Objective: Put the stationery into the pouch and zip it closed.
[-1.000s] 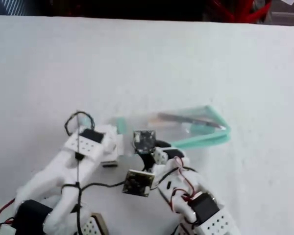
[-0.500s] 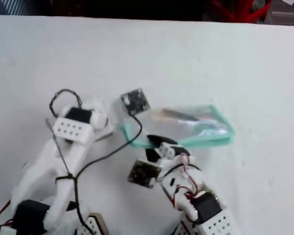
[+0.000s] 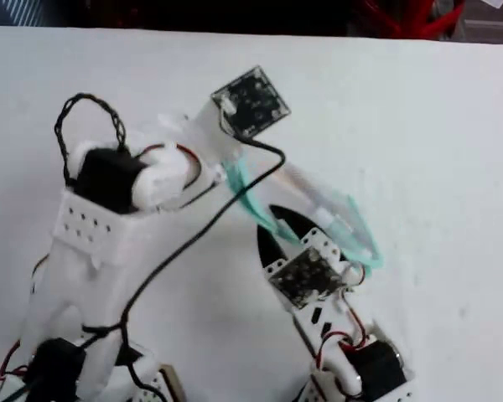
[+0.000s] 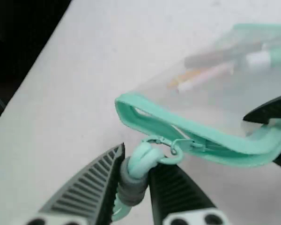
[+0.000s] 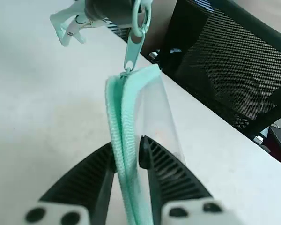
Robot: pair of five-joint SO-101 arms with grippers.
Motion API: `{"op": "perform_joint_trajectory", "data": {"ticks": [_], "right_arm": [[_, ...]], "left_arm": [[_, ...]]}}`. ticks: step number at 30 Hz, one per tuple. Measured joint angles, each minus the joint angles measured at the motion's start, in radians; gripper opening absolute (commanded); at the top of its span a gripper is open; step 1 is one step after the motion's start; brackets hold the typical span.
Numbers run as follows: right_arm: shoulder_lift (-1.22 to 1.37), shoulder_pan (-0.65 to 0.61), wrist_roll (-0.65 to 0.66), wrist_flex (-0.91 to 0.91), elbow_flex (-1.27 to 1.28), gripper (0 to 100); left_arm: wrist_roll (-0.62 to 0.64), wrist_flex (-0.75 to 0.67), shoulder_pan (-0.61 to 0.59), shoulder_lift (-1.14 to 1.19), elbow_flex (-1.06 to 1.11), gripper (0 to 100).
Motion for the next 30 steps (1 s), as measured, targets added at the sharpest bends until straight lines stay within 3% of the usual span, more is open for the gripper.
{"op": "perform_joint_trajectory", "data": {"ticks": [7, 12, 20, 30], "right_arm": [[-0.002, 0.000, -0.089, 0.000, -0.023, 3.1], [-0.002, 0.002, -0.091, 0.008, -0.058, 15.0], [0.002, -0.003, -0.097, 0.049, -0.104, 15.9], [0.003, 0.017, -0.275, 0.077, -0.187, 19.9]], "left_arm": [[0.138, 0.020, 0.158, 0.002, -0.184, 2], [0.153, 0.000, 0.259, 0.002, -0.189, 2], [0.153, -0.011, 0.290, 0.009, -0.190, 2], [0.153, -0.011, 0.304, 0.009, -0.207, 2]]}}
